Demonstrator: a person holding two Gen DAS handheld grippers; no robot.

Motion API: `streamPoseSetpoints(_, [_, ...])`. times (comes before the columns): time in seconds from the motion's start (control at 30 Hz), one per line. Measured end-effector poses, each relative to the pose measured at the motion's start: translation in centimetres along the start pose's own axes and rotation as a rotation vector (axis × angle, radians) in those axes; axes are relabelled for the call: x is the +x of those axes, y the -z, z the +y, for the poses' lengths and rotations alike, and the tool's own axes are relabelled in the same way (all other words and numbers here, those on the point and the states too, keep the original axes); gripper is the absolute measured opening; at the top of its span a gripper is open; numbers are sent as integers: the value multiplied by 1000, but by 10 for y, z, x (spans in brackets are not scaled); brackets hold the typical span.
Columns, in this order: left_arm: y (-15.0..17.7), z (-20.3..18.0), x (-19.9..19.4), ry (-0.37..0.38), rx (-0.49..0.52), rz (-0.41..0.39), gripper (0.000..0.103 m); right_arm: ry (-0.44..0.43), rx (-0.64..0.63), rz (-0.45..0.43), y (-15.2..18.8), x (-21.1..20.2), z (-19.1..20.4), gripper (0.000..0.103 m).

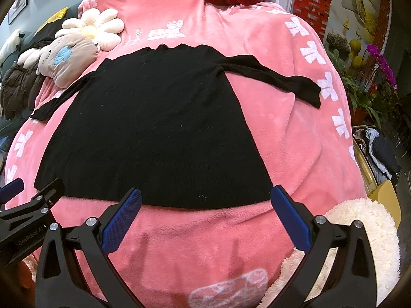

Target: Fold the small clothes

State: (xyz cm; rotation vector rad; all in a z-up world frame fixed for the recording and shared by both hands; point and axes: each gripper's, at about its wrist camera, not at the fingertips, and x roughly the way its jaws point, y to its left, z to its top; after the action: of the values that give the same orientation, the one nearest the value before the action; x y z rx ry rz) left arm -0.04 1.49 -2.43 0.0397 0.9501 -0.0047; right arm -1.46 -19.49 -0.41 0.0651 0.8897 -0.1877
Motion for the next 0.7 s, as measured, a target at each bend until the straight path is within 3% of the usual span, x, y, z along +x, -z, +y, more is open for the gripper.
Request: streamPoseSetpoints(0.7, [6,8,-6,4,5,1,94,-2,-5,4,3,1,3,98])
